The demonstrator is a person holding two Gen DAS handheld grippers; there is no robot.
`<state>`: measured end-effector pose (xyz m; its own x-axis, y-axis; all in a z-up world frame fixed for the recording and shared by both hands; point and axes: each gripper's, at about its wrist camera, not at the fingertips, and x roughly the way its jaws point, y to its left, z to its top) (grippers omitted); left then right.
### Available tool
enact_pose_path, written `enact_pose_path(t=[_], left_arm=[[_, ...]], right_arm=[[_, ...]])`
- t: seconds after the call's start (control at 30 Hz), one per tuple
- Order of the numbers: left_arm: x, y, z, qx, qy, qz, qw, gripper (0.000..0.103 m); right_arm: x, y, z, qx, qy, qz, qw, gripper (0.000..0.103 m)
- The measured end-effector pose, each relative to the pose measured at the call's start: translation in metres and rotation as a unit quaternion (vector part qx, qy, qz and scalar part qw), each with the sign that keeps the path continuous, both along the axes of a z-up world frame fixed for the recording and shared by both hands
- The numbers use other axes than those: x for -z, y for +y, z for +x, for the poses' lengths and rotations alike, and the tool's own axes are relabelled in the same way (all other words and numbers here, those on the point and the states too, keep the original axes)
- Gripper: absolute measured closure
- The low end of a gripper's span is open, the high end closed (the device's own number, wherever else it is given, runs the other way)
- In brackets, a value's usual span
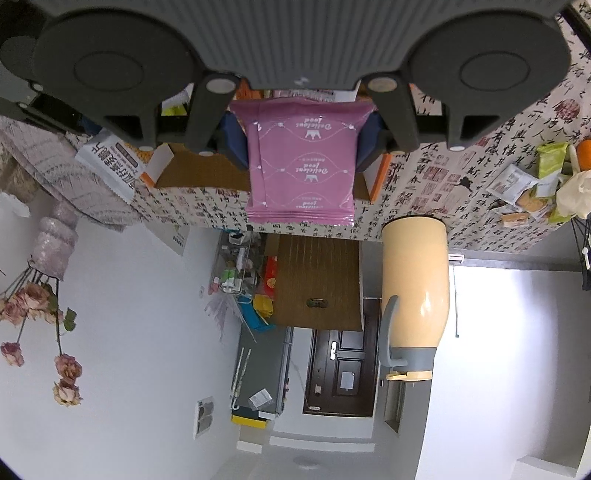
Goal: Organize snacks
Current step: 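Carry both packets into the cardboard box and open both tools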
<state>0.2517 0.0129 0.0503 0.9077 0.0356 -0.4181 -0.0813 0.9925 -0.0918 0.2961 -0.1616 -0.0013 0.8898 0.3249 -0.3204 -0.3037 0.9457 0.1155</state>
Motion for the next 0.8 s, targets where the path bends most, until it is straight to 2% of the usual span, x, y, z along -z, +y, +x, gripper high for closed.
enact_pose_path(t=[0.4,0.8], left_arm=[[0.020,0.012,0.017,-0.007,0.001,-0.021,0.9998,0.041],[0.024,0.012,0.016,0.001,0.002,-0.021,0.9998,0.041]], right_arm=[[0.020,-0.002,0.015,0.003,0.002,0.002,1.000,0.080],[0.028,0.002,0.015,-0.001,0.013,-0.006,1.000,0.079]])
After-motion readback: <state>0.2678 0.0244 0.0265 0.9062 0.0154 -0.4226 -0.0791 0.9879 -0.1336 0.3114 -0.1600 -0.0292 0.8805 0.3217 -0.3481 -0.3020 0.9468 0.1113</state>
